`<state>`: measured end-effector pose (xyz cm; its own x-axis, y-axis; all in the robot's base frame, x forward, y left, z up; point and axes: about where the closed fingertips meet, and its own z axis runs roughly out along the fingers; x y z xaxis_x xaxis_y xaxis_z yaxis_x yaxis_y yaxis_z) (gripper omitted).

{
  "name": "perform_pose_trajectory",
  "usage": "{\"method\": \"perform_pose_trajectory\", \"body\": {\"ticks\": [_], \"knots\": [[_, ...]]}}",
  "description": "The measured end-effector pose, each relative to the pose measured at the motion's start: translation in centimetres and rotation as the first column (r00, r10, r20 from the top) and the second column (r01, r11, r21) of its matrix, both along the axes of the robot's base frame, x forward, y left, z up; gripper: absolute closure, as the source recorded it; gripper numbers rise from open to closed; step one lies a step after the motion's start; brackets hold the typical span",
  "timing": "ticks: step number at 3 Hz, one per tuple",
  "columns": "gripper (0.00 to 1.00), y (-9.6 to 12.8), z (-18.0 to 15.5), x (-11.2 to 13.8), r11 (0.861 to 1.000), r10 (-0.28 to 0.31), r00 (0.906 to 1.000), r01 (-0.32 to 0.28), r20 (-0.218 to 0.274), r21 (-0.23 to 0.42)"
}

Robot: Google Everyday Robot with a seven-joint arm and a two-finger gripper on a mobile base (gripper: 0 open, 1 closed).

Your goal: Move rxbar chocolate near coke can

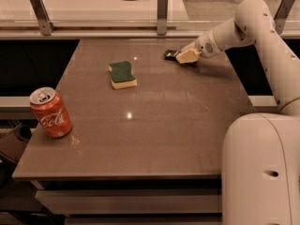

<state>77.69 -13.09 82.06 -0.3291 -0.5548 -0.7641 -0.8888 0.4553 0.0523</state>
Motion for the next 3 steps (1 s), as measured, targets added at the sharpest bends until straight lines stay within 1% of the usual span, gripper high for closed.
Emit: {"method": "perform_pose_trajectory", "body": {"ticks": [3], "knots": [[1.0, 0.02, 0.01, 0.0, 1.0, 0.0, 1.0, 0.0, 0.0, 0.0]]}}
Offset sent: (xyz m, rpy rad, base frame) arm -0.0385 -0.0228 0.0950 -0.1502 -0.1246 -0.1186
